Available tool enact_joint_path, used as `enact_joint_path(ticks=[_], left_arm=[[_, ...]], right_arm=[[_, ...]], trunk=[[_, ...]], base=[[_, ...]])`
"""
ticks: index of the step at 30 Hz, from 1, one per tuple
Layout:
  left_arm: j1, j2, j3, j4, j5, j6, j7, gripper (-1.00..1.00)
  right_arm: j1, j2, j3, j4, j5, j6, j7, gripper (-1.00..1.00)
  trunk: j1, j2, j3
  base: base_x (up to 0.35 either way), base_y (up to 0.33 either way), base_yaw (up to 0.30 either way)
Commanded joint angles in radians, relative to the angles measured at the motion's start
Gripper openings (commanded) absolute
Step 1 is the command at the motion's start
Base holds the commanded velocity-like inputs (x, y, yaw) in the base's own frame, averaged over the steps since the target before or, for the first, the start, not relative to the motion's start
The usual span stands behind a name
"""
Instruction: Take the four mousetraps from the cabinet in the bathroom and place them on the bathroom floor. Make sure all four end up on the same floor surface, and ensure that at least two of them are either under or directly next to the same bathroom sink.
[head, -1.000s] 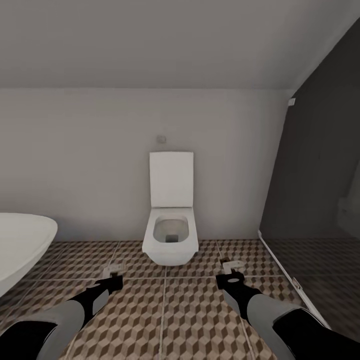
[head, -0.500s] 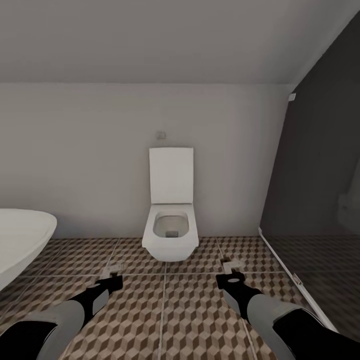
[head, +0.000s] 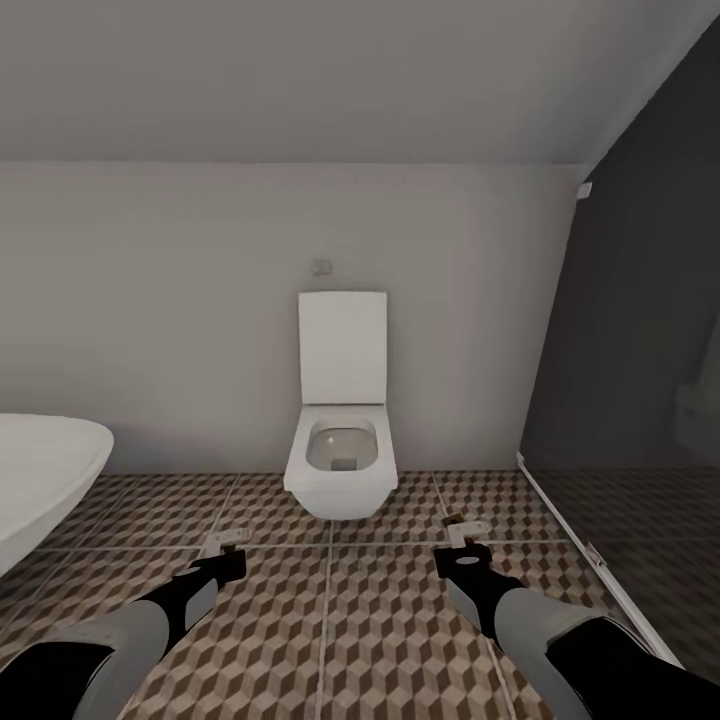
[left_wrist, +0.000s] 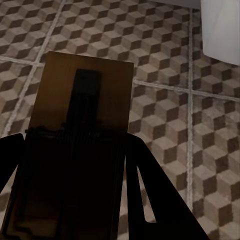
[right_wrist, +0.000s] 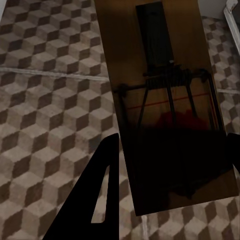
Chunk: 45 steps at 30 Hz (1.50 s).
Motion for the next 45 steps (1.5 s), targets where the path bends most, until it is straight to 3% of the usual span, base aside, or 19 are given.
enact_joint_path(ticks=[1,22,45], left_arm=[[-0.001,0.000,-0.009,0.001,0.007,-0.003,0.003,-1.00],[-0.001,0.000,-0.009,0.001,0.008,-0.004,0.008,-1.00],[-0.001,0.004,-0.010,0.001,0.006,-0.001,0.008,-1.00]], right_arm=[[-0.001,0.000,0.009,0.000,-0.011,0.000,-0.002,-1.00],[-0.001,0.000,0.010,0.000,-0.011,0.001,0.000,-1.00],[-0.001,-0.015,0.008,0.000,-0.011,-0.006,-0.005,-1.00]], trunk=[[0.000,0.000,-0.001],[0.000,0.000,-0.001],[0.000,0.000,-0.001]], base=[[0.000,0.000,0.000],[0.032,0.081,0.000],[0.311,0.000,0.000]])
